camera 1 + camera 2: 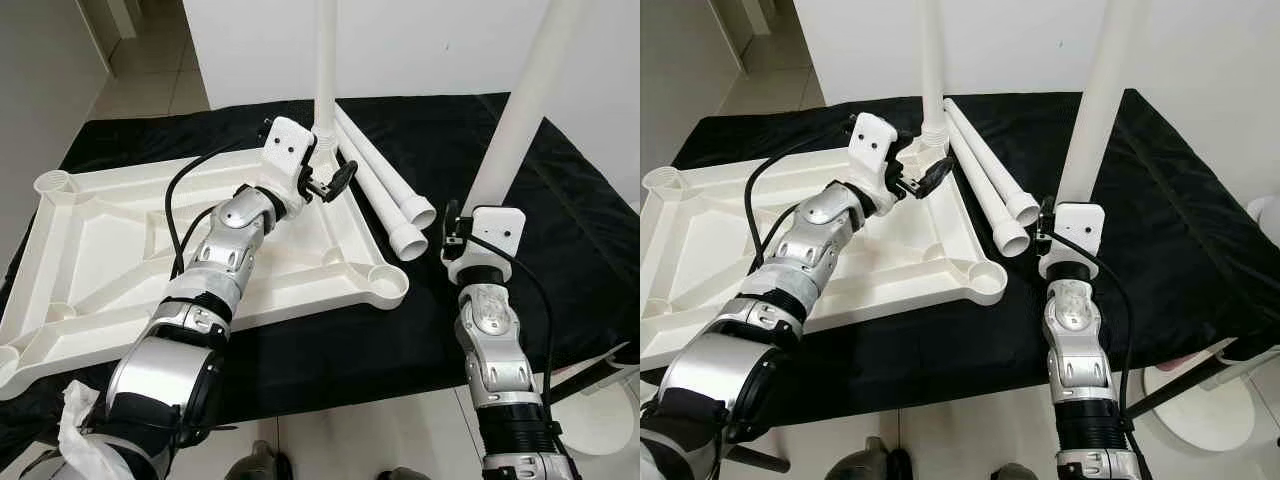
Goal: Building children table
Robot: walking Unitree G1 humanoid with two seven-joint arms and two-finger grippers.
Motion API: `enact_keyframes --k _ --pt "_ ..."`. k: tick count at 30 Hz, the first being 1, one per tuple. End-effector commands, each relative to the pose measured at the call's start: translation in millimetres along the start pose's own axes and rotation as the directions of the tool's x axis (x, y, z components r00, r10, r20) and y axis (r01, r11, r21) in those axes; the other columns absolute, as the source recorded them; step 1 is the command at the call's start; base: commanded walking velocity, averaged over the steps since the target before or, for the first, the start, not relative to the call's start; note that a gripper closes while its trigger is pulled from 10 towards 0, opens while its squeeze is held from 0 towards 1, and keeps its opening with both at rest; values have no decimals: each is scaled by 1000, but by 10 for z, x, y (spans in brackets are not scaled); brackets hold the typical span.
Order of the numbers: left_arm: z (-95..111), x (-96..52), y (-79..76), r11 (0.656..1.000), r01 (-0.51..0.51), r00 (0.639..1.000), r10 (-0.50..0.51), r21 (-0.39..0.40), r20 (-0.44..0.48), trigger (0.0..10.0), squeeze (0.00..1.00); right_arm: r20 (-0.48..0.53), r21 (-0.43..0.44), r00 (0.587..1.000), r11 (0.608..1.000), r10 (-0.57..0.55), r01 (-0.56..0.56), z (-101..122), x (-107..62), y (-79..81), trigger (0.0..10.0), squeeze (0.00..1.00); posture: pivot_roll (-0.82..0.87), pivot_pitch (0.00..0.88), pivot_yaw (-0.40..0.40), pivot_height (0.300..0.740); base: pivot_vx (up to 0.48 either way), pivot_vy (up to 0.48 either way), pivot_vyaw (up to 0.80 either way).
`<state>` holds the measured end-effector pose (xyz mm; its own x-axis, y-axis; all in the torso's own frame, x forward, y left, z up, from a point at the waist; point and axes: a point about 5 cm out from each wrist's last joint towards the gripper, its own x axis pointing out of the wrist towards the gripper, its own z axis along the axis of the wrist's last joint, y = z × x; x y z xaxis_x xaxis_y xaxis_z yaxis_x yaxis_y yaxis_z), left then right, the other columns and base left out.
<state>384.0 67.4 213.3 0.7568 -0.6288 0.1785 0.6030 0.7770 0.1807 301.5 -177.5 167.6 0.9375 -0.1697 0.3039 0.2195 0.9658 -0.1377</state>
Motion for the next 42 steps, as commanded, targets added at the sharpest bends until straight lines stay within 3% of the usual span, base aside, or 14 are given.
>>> enact_keyframes --k 1,8,10,11,13,15,18,24,25,35,39,40,41,42 --pt "36 20 -27 997 77 997 -77 19 8 10000 0 15 13 1000 1000 7 -7 49 44 12 10000 0 8 0 63 740 0 0 0" --pt "37 14 -78 990 130 991 -131 58 12 10000 0 18 12 1000 1000 22 -23 40 46 32 10000 0 13 0 55 740 0 0 0" --pt "-6 -64 -191 944 317 948 -317 93 -10 10000 0 20 12 999 1000 29 -29 46 50 38 10000 0 13 0 54 740 0 0 0" --pt "-6 -64 -191 944 317 948 -317 93 -10 10000 0 20 12 999 1000 29 -29 46 50 38 10000 0 13 0 54 740 0 0 0" --pt "-60 -179 -285 857 506 862 -503 101 -52 10000 0 22 12 999 999 30 -30 55 57 41 10000 0 12 0 49 740 0 0 0" --pt "-60 -179 -285 857 506 862 -503 101 -52 10000 0 22 12 999 999 30 -30 55 57 41 10000 0 12 0 49 740 0 0 0" --pt "-138 -306 -283 774 628 777 -618 80 -123 10000 0 18 9 999 999 37 -37 41 35 44 10000 0 11 0 51 740 0 0 0" --pt "-214 -423 -266 715 697 710 -678 52 -190 10000 0 14 10 999 999 40 -40 30 20 45 10000 0 11 0 45 740 0 0 0" --pt "-244 -479 -284 688 725 677 -703 35 -215 10000 0 14 9 999 999 52 -52 31 23 64 10000 0 14 0 35 740 0 0 0" --pt "-420 -648 -375 610 792 573 -753 -17 -322 10000 0 19 4 995 996 94 -94 50 49 123 10000 0 23 0 17 740 0 0 0" --pt "-527 -597 -380 665 746 623 -675 39 -394 10000 0 19 3 995 995 100 -100 48 52 130 10000 0 25 0 16 740 0 0 0" --pt "-547 -527 -368 710 696 679 -605 105 -416 10000 0 19 3 995 995 101 -101 50 55 130 10000 0 27 0 16 740 0 0 0" --pt "-547 -527 -368 710 696 679 -605 105 -416 10000 0 19 3 995 995 101 -101 50 55 130 10000 0 27 0 16 740 0 0 0" --pt "-565 -409 -336 764 608 758 -476 216 -446 10000 0 19 3 995 995 101 -101 51 60 132 10000 0 28 0 15 740 0 0 0"
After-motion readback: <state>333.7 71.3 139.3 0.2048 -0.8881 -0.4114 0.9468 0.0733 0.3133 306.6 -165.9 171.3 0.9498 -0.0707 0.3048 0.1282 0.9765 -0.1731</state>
